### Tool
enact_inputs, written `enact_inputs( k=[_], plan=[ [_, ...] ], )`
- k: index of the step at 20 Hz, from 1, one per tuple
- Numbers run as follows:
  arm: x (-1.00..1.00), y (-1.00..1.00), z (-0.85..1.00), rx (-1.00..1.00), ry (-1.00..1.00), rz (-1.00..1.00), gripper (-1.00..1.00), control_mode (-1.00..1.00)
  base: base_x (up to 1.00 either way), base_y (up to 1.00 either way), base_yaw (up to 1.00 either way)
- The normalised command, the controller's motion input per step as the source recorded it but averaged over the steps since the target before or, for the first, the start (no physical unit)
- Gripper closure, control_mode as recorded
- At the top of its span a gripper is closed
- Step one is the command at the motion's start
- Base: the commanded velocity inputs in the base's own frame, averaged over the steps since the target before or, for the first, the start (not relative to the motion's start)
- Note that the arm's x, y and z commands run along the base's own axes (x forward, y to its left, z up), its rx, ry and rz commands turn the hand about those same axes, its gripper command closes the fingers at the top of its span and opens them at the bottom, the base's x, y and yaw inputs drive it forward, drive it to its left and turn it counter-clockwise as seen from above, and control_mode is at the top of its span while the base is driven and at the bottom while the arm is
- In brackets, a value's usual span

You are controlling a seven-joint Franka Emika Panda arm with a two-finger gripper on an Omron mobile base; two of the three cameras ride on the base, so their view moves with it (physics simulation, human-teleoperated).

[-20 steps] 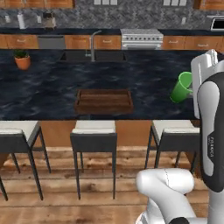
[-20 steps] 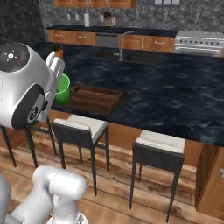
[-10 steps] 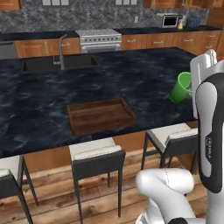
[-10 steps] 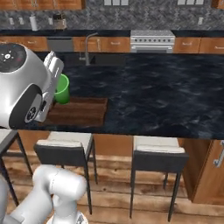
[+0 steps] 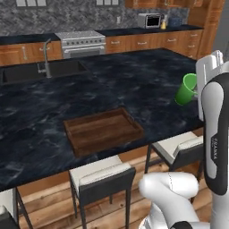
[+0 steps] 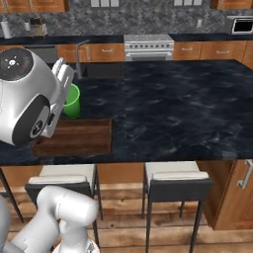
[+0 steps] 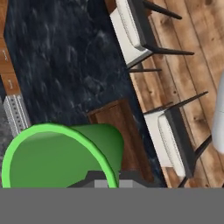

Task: There is a tray on the dining counter. Grab the cup, mug, and pitcher and place them on the tray. The pitcher may be placed next to the tray if it cannot fit the tray.

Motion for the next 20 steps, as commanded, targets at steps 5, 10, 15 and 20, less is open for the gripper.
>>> enact_inputs(
  k=[5,10,15,20],
  plan=[
    [0.0,0.0,0.0,0.0,0.0,0.0,1.0,1.0,0.13,0.26,0.08],
    [0.0,0.0,0.0,0.0,0.0,0.0,1.0,1.0,0.44,0.0,0.25],
    [0.0,0.0,0.0,0.0,0.0,0.0,1.0,1.0,0.61,0.01,0.2],
    [0.0,0.0,0.0,0.0,0.0,0.0,1.0,1.0,0.49,0.02,0.07]
  ],
)
